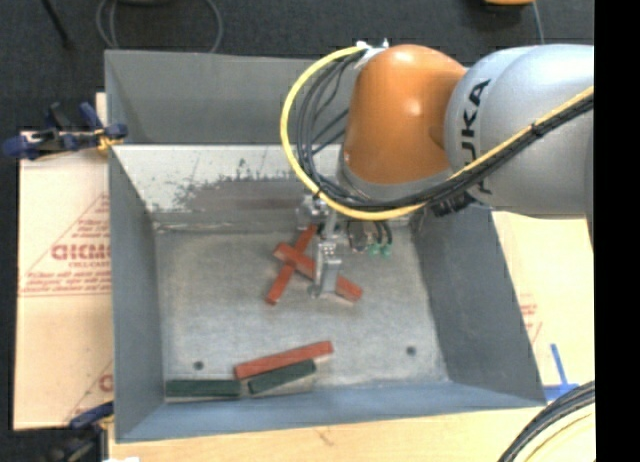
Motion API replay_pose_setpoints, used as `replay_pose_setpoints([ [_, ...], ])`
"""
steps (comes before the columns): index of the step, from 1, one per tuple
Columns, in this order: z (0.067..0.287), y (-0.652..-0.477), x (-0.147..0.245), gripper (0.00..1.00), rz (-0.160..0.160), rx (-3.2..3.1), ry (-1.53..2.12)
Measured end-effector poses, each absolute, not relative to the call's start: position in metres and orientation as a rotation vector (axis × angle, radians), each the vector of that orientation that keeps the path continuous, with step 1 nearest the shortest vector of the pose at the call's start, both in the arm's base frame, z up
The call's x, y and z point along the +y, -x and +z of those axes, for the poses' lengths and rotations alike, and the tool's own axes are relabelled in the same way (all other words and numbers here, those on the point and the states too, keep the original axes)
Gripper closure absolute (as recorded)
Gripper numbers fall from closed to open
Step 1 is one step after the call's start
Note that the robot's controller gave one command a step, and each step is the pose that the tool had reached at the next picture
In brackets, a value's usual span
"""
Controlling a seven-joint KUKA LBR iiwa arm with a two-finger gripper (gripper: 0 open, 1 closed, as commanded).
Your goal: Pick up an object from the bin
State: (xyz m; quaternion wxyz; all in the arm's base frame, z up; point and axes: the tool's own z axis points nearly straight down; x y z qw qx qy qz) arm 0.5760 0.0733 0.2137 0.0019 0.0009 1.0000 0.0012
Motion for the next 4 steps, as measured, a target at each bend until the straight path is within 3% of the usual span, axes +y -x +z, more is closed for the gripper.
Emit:
replay_pose_setpoints([
  [1,0.069,-0.616,0.056,0.0,0.0,3.112,0.4],
  [2,0.071,-0.616,0.056,1.0,0.003,3.111,0.395],
  [3,0.071,-0.602,-0.015,1.0,-0.004,3.1,0.506],
  [4,0.239,-0.595,-0.029,1.0,-0.007,3.082,0.543],
])
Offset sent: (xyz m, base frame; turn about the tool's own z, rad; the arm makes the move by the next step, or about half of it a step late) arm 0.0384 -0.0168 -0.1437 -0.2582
